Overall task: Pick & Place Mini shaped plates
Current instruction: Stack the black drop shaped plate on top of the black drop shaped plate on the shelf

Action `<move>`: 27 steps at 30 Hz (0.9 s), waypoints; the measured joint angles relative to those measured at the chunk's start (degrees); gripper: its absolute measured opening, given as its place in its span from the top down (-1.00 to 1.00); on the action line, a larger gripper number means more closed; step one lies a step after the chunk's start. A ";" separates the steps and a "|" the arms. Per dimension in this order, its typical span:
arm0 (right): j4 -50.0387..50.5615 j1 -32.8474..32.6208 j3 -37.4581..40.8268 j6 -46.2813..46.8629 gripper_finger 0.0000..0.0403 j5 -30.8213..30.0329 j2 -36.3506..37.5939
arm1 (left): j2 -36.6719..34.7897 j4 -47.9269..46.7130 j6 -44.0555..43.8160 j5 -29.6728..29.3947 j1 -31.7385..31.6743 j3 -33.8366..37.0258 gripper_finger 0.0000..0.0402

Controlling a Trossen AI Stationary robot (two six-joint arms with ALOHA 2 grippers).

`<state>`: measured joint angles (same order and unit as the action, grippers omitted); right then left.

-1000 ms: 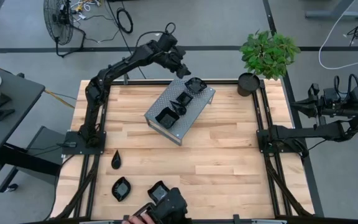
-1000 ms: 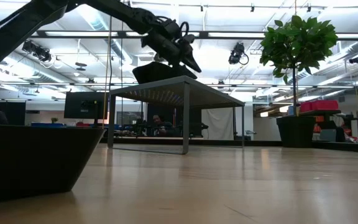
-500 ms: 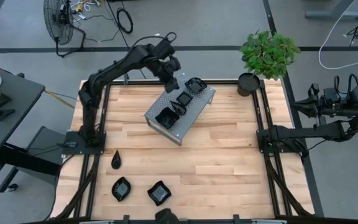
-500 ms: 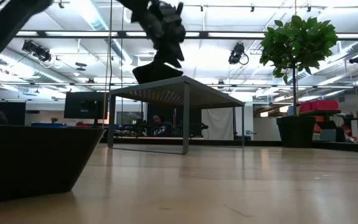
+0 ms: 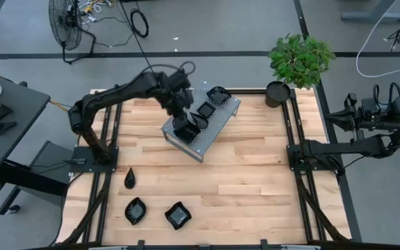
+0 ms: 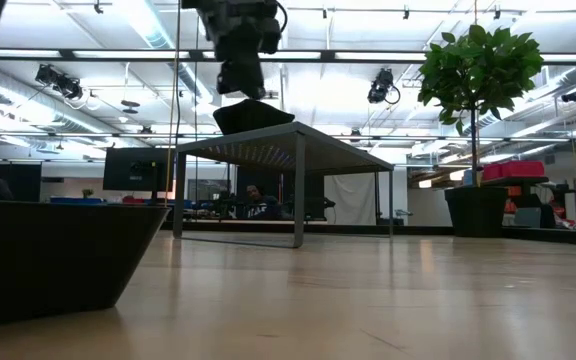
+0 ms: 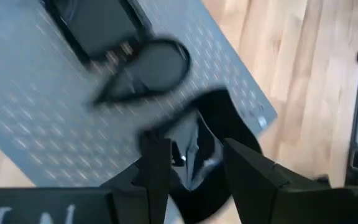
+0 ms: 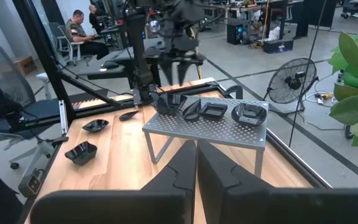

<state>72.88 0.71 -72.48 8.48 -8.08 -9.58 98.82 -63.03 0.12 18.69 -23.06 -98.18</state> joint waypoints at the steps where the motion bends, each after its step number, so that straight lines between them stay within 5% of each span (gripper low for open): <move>1: 0.00 0.00 0.01 -0.01 0.90 0.00 0.00 | -0.89 0.04 -1.09 -0.40 1.02 1.41 0.25; 13: 0.00 0.00 0.00 0.00 0.90 0.00 0.00 | -7.28 -0.23 -9.15 -5.39 10.94 11.53 0.25; 27: 0.00 0.00 0.01 0.01 0.90 0.00 0.00 | -7.93 -5.21 18.21 -4.44 17.42 24.01 0.25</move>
<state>72.88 0.71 -72.47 8.49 -8.08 -9.58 90.89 -68.24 18.32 14.25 -5.64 -74.17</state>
